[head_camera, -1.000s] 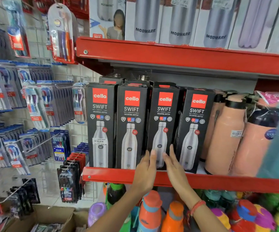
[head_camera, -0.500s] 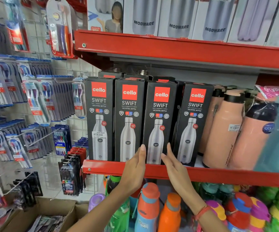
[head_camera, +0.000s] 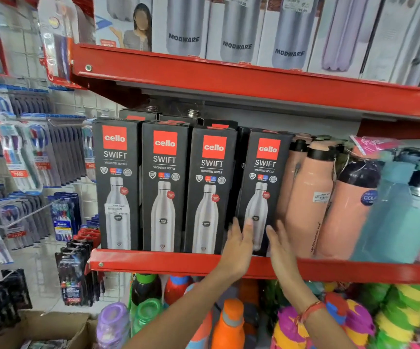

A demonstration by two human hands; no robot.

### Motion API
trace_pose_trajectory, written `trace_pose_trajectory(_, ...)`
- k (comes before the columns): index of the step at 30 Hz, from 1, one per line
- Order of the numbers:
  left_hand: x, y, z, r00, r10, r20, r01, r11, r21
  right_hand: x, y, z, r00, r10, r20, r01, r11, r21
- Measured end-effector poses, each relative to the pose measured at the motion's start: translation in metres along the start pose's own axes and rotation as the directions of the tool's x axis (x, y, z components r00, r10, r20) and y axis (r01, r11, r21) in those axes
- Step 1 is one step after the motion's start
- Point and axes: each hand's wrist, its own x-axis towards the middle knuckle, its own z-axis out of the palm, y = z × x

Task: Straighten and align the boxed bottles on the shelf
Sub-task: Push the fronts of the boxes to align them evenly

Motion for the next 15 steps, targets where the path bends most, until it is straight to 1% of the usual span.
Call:
trace_pose_trajectory(2, 0.008, 0.001, 0.006, 0.999, -0.053, -0.005, 0.053, 0.998, -0.036, 0.004, 0.004, 0.0, 0.997, 0.031, 0.068, -0.032, 0.999, 0.011)
trace_pose_trajectory(6, 0.008, -0.005, 0.01, 0.996, -0.085, -0.037, 0.08, 0.991, -0.108, 0.004, 0.008, 0.001, 0.995, 0.031, 0.099, -0.031, 0.999, 0.006)
trace_pose_trajectory(15, -0.036, -0.011, -0.002, 0.994, -0.103, -0.032, 0.095, 0.976, -0.196, -0.019, 0.005, -0.006, 0.98, -0.006, 0.2, 0.008, 1.0, -0.012)
